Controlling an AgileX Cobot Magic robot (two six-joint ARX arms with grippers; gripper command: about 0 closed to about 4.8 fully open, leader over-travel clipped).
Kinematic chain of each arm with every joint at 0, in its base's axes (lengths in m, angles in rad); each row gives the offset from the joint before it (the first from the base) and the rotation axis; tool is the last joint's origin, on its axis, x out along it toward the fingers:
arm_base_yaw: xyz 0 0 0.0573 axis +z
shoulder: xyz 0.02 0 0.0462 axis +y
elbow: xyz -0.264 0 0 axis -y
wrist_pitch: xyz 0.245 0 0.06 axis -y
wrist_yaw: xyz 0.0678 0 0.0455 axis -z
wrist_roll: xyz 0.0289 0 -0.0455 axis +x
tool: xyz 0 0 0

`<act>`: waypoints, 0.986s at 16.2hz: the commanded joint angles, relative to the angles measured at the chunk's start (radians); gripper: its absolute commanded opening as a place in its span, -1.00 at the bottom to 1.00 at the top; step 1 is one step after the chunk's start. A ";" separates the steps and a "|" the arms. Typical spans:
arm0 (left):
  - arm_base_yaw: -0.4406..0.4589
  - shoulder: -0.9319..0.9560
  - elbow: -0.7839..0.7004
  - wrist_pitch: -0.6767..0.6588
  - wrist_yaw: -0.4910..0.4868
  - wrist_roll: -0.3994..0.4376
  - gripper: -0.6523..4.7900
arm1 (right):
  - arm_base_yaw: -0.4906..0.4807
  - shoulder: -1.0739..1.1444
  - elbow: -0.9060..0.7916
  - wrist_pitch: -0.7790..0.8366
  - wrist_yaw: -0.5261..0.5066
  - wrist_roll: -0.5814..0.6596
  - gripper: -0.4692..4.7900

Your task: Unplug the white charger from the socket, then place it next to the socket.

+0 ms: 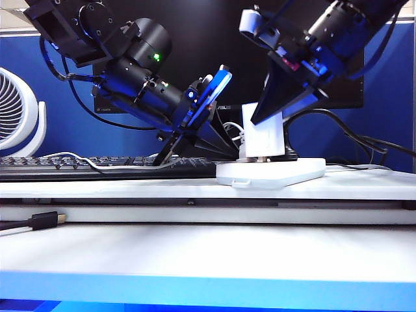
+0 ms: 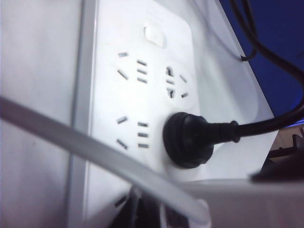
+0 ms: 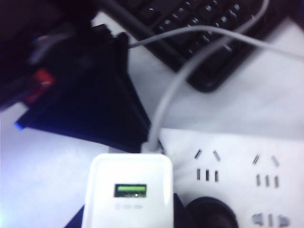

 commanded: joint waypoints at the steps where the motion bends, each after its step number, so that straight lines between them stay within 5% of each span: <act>1: -0.014 0.015 -0.003 -0.020 -0.009 0.005 -0.78 | 0.005 -0.020 0.013 0.088 -0.080 0.060 -0.82; 16: -0.014 -0.045 0.022 -0.013 0.018 0.119 -0.78 | -0.168 -0.167 0.014 0.075 -0.055 0.100 -0.82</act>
